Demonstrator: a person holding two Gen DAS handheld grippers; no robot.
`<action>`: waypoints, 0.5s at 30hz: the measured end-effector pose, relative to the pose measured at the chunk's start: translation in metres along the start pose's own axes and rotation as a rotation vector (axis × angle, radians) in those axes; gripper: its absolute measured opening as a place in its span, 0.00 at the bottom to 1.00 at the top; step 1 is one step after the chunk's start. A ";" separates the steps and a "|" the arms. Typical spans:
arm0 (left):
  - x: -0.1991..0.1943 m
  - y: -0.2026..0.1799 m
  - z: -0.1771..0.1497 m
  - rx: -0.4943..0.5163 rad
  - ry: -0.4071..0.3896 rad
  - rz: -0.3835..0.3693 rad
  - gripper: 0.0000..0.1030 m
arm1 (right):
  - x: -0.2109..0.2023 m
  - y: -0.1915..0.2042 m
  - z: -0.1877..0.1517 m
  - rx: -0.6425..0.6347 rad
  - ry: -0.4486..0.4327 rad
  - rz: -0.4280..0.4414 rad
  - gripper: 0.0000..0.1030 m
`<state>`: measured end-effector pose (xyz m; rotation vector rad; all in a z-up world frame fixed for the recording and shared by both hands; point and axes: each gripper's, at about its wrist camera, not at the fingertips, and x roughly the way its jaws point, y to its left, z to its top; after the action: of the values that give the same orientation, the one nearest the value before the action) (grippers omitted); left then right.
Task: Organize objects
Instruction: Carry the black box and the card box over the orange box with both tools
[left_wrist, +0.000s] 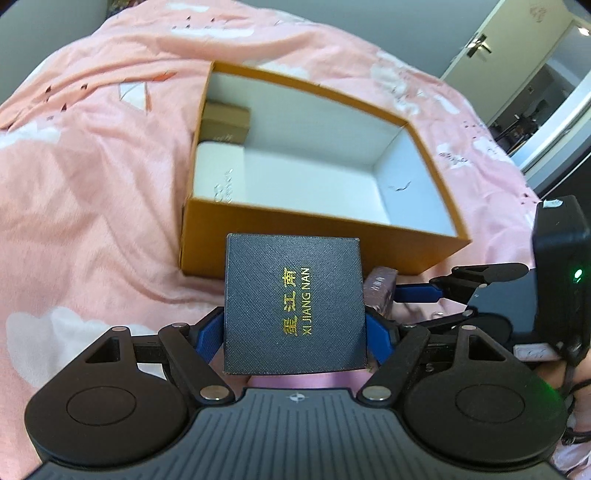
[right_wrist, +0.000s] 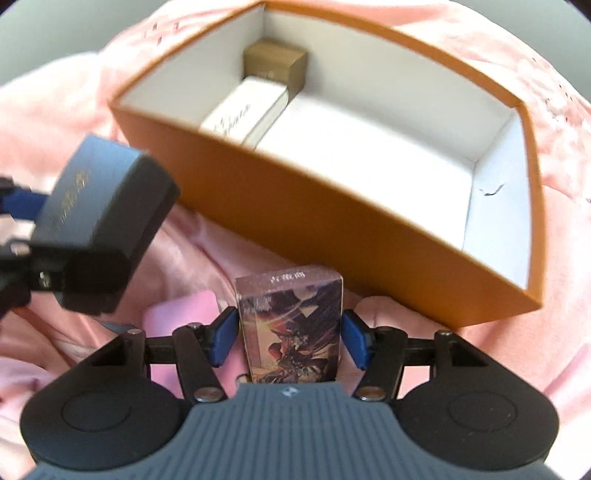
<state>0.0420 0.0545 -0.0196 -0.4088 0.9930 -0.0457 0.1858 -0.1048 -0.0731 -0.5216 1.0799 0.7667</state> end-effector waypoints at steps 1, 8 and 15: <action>-0.004 -0.002 0.001 0.008 -0.006 -0.009 0.86 | -0.006 -0.003 0.001 0.009 -0.013 0.014 0.60; -0.029 -0.016 0.012 0.045 -0.077 -0.087 0.86 | -0.059 -0.011 0.010 0.049 -0.135 0.093 0.60; -0.043 -0.024 0.028 0.059 -0.150 -0.110 0.86 | -0.142 0.022 -0.034 0.048 -0.265 0.091 0.60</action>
<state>0.0444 0.0508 0.0368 -0.4065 0.8194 -0.1414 0.1117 -0.1572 0.0440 -0.3205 0.8774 0.8615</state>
